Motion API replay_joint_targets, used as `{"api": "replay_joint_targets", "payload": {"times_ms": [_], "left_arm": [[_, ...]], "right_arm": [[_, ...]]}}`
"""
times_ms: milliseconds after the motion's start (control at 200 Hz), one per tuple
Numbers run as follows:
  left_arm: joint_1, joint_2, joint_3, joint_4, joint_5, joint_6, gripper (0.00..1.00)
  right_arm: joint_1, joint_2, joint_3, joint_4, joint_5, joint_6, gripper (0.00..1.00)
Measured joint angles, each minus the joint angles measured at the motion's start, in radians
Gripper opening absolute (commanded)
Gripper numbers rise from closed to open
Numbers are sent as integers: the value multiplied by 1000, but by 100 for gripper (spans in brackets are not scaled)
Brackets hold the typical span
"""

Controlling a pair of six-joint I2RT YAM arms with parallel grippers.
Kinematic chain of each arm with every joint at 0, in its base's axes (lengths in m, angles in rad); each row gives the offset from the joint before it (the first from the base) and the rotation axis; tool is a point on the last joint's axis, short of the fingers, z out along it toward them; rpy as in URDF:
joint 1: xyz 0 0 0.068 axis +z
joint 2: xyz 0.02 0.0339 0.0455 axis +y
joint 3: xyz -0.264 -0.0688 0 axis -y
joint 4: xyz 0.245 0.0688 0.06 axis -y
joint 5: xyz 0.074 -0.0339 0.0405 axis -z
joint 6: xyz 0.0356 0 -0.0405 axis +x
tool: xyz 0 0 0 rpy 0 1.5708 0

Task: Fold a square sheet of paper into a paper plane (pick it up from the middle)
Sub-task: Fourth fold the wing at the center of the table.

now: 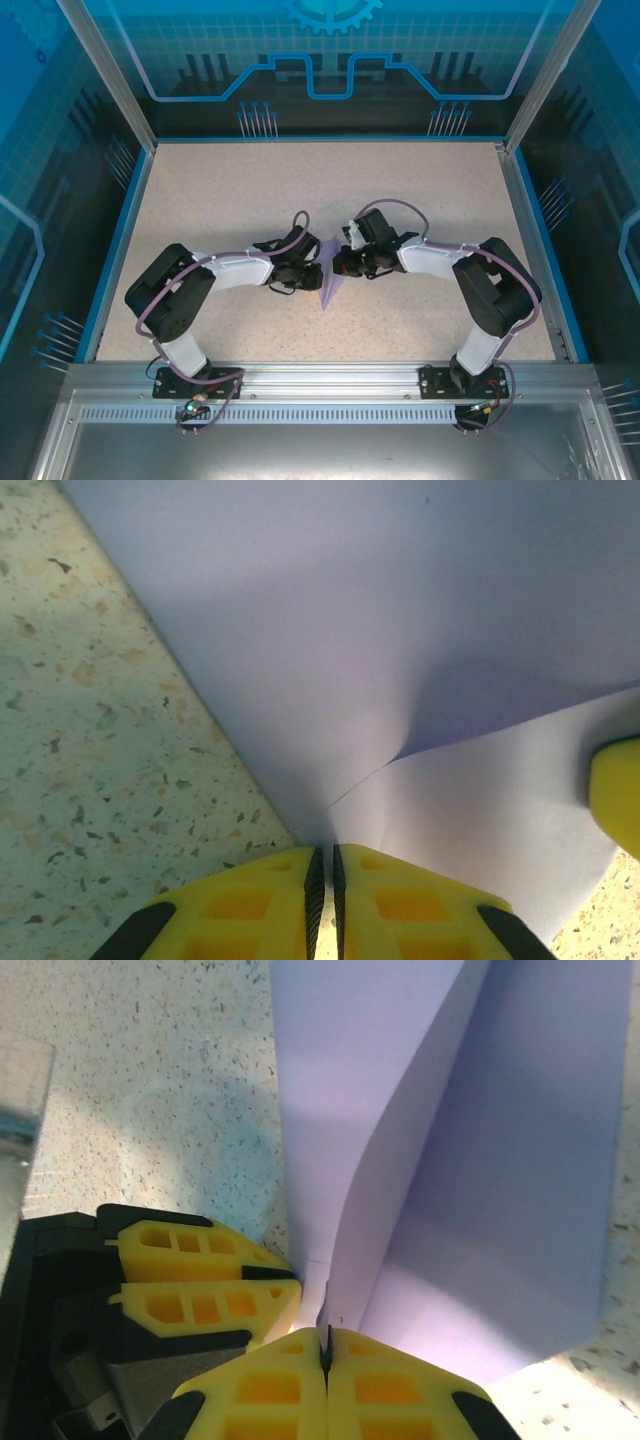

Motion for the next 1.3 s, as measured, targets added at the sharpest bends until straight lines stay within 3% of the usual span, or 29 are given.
{"api": "replay_joint_targets", "payload": {"times_ms": [760,1301], "left_arm": [[10,-13,-31,40,9,-5,14],[31,-30,-77,108,51,-8,12]], "right_arm": [[19,81,58,39,-52,18,7],[36,86,95,-52,-16,-8,13]]}}
